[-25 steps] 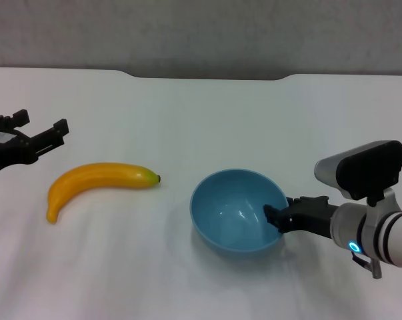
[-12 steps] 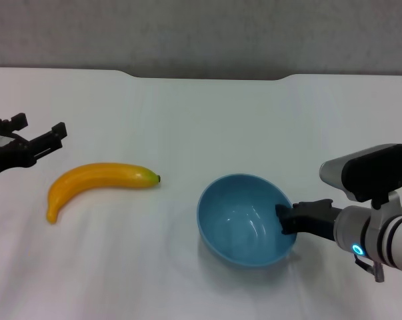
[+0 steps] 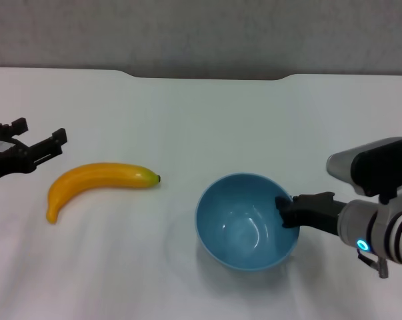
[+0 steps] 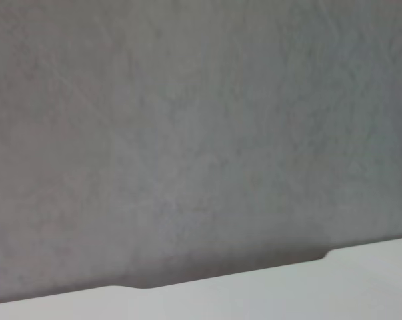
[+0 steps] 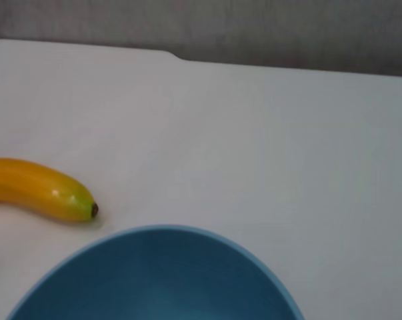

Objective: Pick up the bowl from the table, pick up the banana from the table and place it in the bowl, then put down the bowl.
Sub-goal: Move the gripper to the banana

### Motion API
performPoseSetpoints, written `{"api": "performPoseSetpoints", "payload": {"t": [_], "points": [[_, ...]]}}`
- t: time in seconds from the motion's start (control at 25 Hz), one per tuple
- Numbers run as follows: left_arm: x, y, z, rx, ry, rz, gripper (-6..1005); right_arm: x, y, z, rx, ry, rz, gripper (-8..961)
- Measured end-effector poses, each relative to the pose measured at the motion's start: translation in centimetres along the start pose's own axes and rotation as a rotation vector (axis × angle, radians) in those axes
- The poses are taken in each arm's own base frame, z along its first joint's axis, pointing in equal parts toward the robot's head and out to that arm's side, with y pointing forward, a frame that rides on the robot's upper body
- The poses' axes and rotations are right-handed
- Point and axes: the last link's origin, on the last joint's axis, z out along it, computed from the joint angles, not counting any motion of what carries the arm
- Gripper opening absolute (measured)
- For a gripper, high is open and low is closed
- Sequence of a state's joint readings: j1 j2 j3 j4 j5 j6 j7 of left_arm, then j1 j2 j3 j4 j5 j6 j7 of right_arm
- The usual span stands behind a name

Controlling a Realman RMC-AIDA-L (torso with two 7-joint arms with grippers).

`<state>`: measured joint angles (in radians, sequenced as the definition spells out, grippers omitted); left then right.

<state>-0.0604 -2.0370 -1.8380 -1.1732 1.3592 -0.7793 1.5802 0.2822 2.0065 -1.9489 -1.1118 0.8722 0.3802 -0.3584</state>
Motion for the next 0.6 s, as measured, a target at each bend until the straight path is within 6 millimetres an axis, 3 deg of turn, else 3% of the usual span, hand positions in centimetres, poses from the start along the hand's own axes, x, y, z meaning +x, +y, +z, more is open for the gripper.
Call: {"api": "performPoseSetpoints", "payload": {"t": [0.16, 0.6], "points": [[0.6, 0.4, 0.4, -0.049, -0.013, 0.031, 863, -0.4, -0.5, -0.5, 0.002, 0.002, -0.004, 43], [2.7, 1.1, 4.2, -0.111, -0.138, 0.434, 862, -0.9, -0.5, -0.8, -0.002, 0.005, -0.024, 39]]}}
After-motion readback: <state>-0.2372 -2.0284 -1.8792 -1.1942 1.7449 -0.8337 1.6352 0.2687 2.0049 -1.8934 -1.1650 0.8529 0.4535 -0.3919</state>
